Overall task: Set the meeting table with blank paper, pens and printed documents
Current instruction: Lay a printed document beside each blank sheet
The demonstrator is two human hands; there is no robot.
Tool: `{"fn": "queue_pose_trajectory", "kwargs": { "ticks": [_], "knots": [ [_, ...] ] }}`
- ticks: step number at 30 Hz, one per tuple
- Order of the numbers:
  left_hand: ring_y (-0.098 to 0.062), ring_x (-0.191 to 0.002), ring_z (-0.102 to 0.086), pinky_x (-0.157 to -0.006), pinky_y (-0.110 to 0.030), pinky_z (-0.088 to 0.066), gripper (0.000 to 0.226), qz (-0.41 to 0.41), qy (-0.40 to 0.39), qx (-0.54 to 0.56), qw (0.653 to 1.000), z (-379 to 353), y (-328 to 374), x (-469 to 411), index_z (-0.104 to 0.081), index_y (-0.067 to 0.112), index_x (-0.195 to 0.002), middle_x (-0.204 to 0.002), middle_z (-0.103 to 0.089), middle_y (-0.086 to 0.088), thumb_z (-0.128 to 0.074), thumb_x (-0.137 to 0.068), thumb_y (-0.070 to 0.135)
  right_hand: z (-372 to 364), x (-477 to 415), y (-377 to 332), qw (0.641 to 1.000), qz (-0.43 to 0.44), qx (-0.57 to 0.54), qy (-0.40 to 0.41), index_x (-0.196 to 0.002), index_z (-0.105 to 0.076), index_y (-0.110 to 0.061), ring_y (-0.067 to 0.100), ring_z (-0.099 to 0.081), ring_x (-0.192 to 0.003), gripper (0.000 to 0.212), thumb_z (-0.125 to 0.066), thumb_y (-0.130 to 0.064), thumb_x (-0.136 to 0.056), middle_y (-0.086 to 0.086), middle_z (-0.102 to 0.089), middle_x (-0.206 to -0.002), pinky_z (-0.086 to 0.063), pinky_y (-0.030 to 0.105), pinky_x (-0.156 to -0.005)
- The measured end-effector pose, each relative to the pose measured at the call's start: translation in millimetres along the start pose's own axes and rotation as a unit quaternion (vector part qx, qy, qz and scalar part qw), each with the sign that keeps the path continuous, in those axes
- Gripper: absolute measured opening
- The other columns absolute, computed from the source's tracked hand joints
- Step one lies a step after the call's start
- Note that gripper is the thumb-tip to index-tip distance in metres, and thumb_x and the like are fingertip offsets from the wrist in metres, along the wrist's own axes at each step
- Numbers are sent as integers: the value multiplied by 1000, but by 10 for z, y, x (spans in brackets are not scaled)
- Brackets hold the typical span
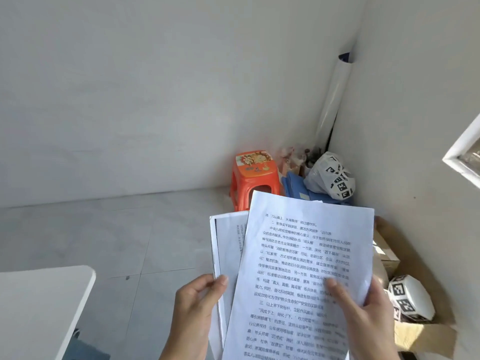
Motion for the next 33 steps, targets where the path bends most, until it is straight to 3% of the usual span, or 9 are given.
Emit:
{"fn": "queue_pose_trajectory", "kwargs": {
  "ticks": [3, 6, 9, 11, 15, 18, 25, 28, 33],
  "knots": [
    [-6, -54, -35, -65, -27, -25, 41, -1, 42, 26, 999, -26, 71, -533, -41, 11, -50, -54, -28, 3, -77, -63, 25, -341, -546, -23, 999, -13, -2, -45, -98, -72, -21, 31, -73, -87, 33, -81, -15, -67, 3, -78, -89, -56, 53, -84],
    [-16, -76, -49, -76, -30, -37, 64, -17, 84, 56, 995, 2, 113, -1102, -46, -15, -74, -75, -48, -8, -86, -57, 31, -728, -1190, 79, 992, -64, -26, -101, -96, -74, -13, 37, -73, -85, 32, -84, -13, -66, 13, -78, -89, -54, 60, -86],
    [-18, -85, -47, -83, -34, -34, 78, -24, 110, 65, 992, -18, 261, -1608, -52, -13, -85, -89, -51, -6, -87, -52, 48, -1225, -1791, 106, 977, -130, -52, -158, -100, -74, -8, 44, -71, -90, 46, -90, -22, -60, 21, -76, -96, -50, 66, -89],
    [-19, -89, -49, -87, -36, -35, 73, -21, 124, 83, 989, -47, 384, -1902, -56, -7, -89, -93, -54, -7, -84, -57, 52, -1564, -2175, 75, 971, -152, -56, -177, -100, -72, -3, 46, -71, -88, 38, -82, -15, -66, 22, -75, -96, -52, 62, -88],
    [-24, -93, -59, -91, -41, -41, 45, -16, 198, 126, 972, 158, 514, -2272, -61, -6, -94, -98, -66, -13, -76, -78, 33, -2394, -2687, -41, 948, -185, -57, -252, -108, -65, -1, 41, -73, -82, 27, -66, -10, -82, 20, -76, -97, -59, 53, -72],
    [-21, -85, -50, -85, -37, -36, 42, -11, 282, 121, 952, 473, 512, -2402, -56, -2, -84, -89, -58, -7, -76, -79, 34, -3042, -2869, -37, 928, -204, -47, -308, -109, -66, -4, 39, -73, -87, 25, -63, -10, -85, 19, -75, -102, -59, 56, -75],
    [-25, -80, -65, -80, -41, -49, 15, -13, 463, 113, 879, 1477, 603, -2730, -67, 12, -89, -87, -73, -8, -55, -95, 19, -4482, -2694, 279, 848, -282, 12, -449, -110, -67, 4, 43, -71, -94, 30, -65, -4, -81, 24, -73, -105, -59, 51, -78],
    [-26, -76, -66, -74, -39, -51, 11, -21, 484, 131, 865, 2001, 810, -2990, -65, 12, -92, -90, -73, -12, -55, -95, 13, -5053, -2638, 339, 849, -264, 37, -456, -110, -68, 5, 43, -70, -96, 37, -71, -5, -74, 25, -73, -105, -51, 56, -95],
    [-28, -98, -70, -92, -48, -51, 27, -51, 451, 132, 881, 2740, 1234, -3446, -61, 19, -112, -104, -75, -6, -59, -90, 3, -6104, -2592, 208, 866, -227, 60, -441, -104, -68, 5, 41, -73, -82, 31, -71, -6, -76, 24, -75, -94, -62, 44, -71]
  ]
}}
Point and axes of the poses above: each hand's wrist, its own x-axis away from the middle knuckle, its own z-axis out of the back of the hand, y = z × x, the point moved 7 cm from there along -x, towards the middle knuckle
